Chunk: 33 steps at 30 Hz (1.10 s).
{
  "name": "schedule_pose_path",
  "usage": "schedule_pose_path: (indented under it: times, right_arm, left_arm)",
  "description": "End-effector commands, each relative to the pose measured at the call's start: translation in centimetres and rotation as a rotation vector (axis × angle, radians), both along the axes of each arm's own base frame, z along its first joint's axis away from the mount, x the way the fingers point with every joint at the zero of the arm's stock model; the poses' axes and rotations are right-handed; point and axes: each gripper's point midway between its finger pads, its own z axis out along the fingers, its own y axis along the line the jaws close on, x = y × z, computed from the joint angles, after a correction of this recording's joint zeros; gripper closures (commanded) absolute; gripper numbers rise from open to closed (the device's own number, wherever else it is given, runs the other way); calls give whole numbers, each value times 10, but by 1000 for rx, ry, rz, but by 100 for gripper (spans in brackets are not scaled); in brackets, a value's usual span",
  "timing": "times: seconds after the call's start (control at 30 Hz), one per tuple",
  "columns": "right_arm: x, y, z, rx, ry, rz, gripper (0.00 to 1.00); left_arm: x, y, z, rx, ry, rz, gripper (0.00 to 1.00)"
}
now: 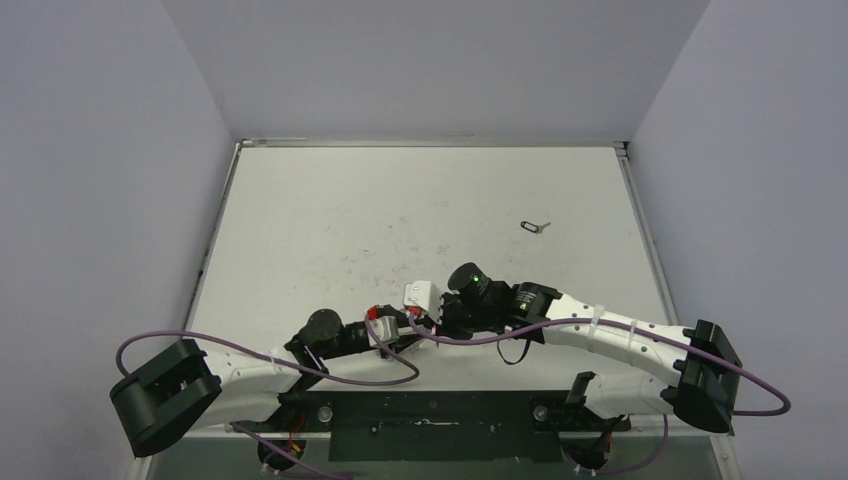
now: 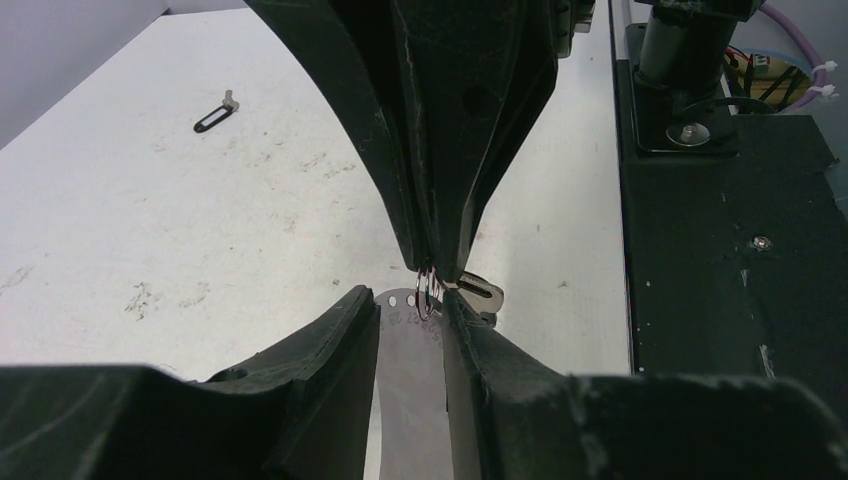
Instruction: Put the keys on the keyring
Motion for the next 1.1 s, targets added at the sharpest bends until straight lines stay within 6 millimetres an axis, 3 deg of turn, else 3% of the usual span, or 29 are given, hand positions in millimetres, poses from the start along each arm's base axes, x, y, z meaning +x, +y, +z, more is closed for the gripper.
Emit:
schedule_pose_path:
  times: [0.0,0.1,0.33,0.6,0.7,0.87,0.97,1.07]
  right_arm:
    - [6,12,19,67,-33,6,100]
    - [6,12,18,64,-33,6,100]
    - [5,12,16,52,-33,13,100]
    - [6,12,21,61,-43,17,100]
    - [5,13,23,68,-41,21,100]
    - [4,14,23,66,-39,23,100]
    - [5,13,22,61,-39,21,100]
    - [5,13,21,59,-39,21,100]
  left_arm:
    - [0,-11,31,-88,-51,-31,72]
    - [1,-12,33,-92,-52,-33,75]
    - [3,-14,27,-60,-30,-25,100]
    - [8,-10,18,-18,-11,10,100]
    - [9,-10,13,14,-4,12,87]
    - [11,-12,13,6,-9,11,82]
    - [11,-13,12,9,-10,9,85]
    - [12,-13,10,21,-4,9,100]
